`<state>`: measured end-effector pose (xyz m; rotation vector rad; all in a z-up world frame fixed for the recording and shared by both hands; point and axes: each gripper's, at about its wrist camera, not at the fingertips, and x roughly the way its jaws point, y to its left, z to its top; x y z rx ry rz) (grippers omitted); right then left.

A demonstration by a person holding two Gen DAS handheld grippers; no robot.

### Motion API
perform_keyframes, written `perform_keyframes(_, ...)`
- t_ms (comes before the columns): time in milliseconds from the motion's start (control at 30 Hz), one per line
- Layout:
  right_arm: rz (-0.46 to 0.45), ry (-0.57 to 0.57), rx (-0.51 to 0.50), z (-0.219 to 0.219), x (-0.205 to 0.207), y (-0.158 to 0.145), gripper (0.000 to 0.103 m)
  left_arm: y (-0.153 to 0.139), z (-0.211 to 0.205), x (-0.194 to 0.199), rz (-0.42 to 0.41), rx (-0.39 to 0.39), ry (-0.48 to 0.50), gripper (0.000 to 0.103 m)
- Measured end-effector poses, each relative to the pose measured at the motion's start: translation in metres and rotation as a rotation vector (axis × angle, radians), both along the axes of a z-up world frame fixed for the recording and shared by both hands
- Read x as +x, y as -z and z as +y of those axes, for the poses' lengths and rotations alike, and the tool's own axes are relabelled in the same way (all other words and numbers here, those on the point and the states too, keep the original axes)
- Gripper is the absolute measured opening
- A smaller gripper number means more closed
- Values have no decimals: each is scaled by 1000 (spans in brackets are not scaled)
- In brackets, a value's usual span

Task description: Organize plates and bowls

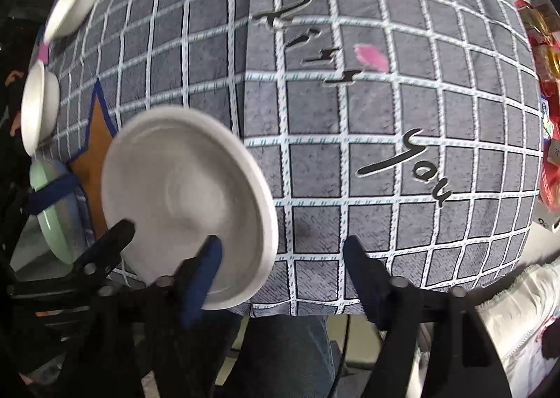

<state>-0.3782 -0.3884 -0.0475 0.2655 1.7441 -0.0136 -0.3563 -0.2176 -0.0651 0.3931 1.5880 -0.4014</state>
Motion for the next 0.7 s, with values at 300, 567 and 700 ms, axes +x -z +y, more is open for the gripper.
perform_keyframes(300, -44, 54, -52, -51, 30, -29, 74, -3, 66, -10, -17, -39, -57, 80)
perform_keyframes(567, -94, -12, -64, -38, 69, -50, 74, -26, 127, 19, -67, -64, -195, 80)
perform_keyframes(700, -114, -70, -58, -8, 84, -68, 74, -48, 189, 76, -99, -59, -278, 80)
